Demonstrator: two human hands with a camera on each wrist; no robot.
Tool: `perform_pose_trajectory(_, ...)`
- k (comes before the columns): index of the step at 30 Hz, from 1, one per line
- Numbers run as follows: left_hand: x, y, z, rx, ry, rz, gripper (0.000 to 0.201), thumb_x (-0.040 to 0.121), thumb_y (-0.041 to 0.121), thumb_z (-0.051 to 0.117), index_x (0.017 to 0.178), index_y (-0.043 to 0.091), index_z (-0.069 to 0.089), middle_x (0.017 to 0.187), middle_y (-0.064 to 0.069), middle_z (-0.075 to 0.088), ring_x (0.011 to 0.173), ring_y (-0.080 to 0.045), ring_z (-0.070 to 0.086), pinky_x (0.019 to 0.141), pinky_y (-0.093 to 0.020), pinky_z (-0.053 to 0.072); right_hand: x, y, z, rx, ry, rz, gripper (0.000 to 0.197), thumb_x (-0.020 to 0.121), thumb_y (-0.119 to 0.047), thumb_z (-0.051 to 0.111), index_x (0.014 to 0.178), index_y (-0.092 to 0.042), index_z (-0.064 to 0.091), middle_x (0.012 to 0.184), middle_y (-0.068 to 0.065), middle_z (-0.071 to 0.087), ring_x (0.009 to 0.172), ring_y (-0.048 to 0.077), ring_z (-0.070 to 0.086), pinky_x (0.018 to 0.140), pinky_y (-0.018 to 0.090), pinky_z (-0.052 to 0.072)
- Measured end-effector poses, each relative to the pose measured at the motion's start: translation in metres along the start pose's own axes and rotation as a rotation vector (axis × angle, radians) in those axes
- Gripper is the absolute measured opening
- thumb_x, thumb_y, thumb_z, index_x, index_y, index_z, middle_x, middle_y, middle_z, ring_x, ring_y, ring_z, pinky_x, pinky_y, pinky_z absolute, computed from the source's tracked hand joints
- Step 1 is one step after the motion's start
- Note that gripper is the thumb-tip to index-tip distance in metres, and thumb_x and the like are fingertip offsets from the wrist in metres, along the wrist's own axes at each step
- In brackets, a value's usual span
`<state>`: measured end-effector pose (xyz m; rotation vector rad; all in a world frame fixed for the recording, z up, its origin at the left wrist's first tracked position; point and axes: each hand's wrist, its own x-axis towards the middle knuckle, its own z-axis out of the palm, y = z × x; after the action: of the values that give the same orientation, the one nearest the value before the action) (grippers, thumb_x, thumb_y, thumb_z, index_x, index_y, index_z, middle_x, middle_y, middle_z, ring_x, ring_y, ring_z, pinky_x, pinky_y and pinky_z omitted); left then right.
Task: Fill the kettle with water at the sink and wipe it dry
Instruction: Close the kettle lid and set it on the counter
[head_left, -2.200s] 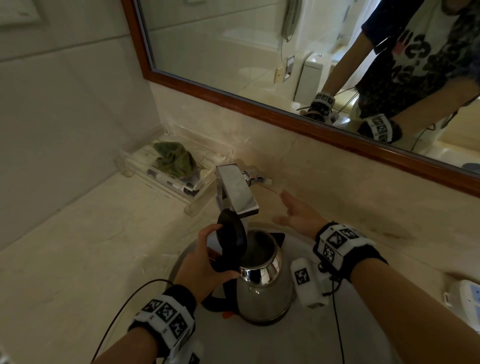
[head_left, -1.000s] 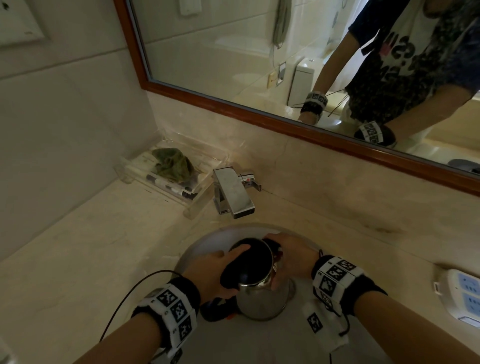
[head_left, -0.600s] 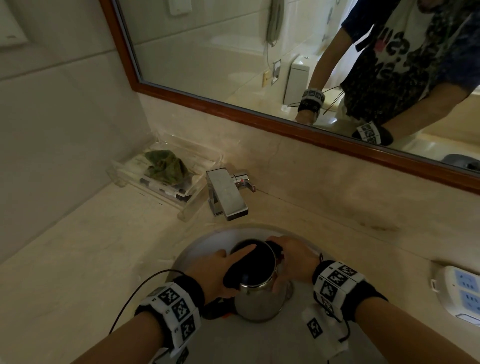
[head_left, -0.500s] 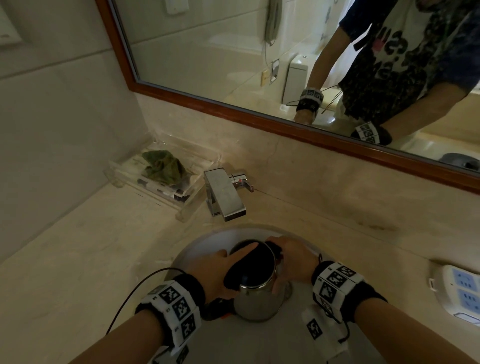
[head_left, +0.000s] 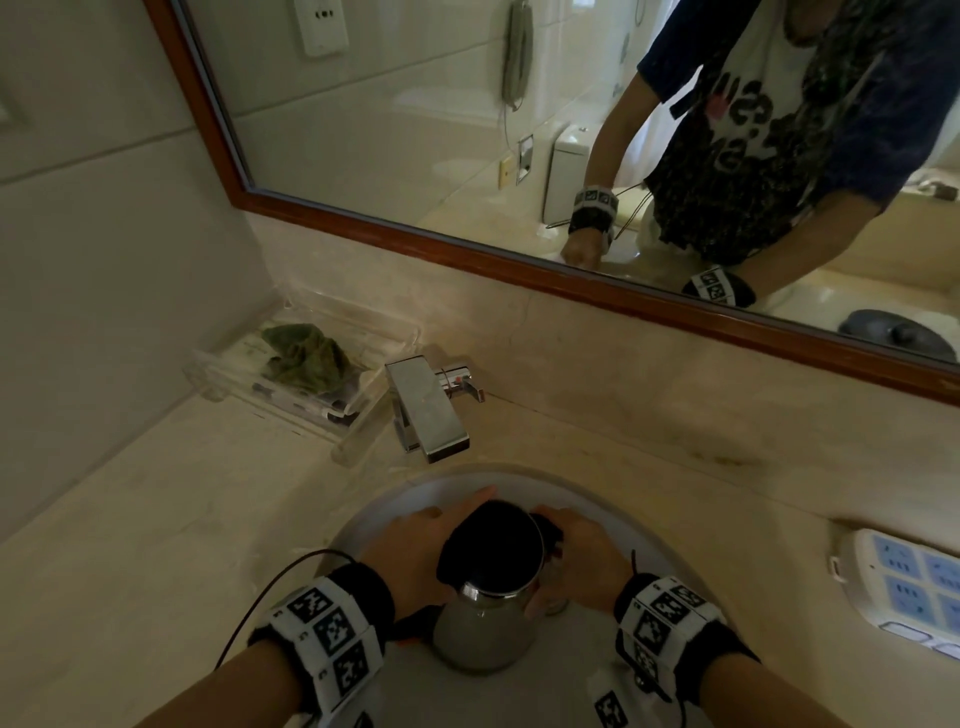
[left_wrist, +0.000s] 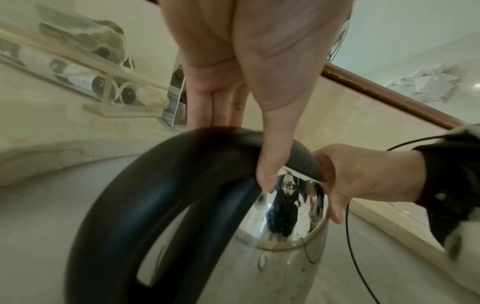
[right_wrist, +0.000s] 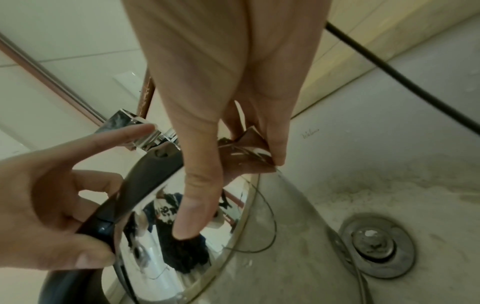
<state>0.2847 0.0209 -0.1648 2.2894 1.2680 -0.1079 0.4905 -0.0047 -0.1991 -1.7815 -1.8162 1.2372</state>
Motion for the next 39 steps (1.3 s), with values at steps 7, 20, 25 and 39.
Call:
perform_pose_trajectory(7, -0.019, 0.026, -0.035, 0.024, 0.050, 0.084, 0.090, 0.075, 0.021, 0.068, 0.144, 0.031, 0.011, 0.129, -0.009, 0.054, 0.116, -0.026, 0.051, 0.093, -0.032, 0.043, -0.037, -0.021, -0.018, 0.038, 0.075, 0.024, 0.084, 0.047, -0.032, 0.089, 0.121, -0.015, 0.052, 0.122, 0.005, 0.059, 0.114, 0.026, 0.055, 0.098, 0.048, 0.046)
perform_pose_trajectory(20, -0.075, 0.135, -0.089, 0.024, 0.065, 0.545, 0.096, 0.061, 0.029, 0.078, 0.135, 0.046, 0.019, 0.118, -0.003, 0.057, 0.103, -0.022, 0.055, 0.091, -0.039, 0.048, -0.212, -0.074, -0.051, 0.038, 0.549, 0.197, 0.068, 0.044, -0.015, 0.092, 0.106, -0.010, 0.062, 0.106, 0.009, 0.069, 0.099, 0.024, 0.063, 0.093, 0.044, 0.050)
perform_pose_trajectory(25, -0.100, 0.196, -0.080, -0.010, 0.045, 0.757, 0.094, 0.062, 0.022, 0.080, 0.134, 0.042, 0.025, 0.100, 0.003, 0.058, 0.083, -0.012, 0.050, 0.078, -0.027, 0.044, -0.302, -0.074, -0.047, 0.047, 0.692, 0.352, 0.069, 0.039, -0.021, 0.092, 0.102, -0.015, 0.063, 0.102, 0.004, 0.069, 0.099, 0.022, 0.062, 0.094, 0.044, 0.049)
perform_pose_trajectory(39, -0.137, 0.376, 0.022, 0.035, -0.188, 1.142, 0.089, 0.066, 0.018, 0.076, 0.134, 0.041, 0.025, 0.071, 0.009, 0.050, 0.076, -0.017, 0.056, 0.070, -0.024, 0.039, -0.504, -0.013, -0.021, 0.053, 1.004, 0.674, 0.069, 0.035, -0.036, 0.089, 0.095, -0.012, 0.065, 0.089, 0.011, 0.069, 0.086, 0.030, 0.063, 0.085, 0.049, 0.050)
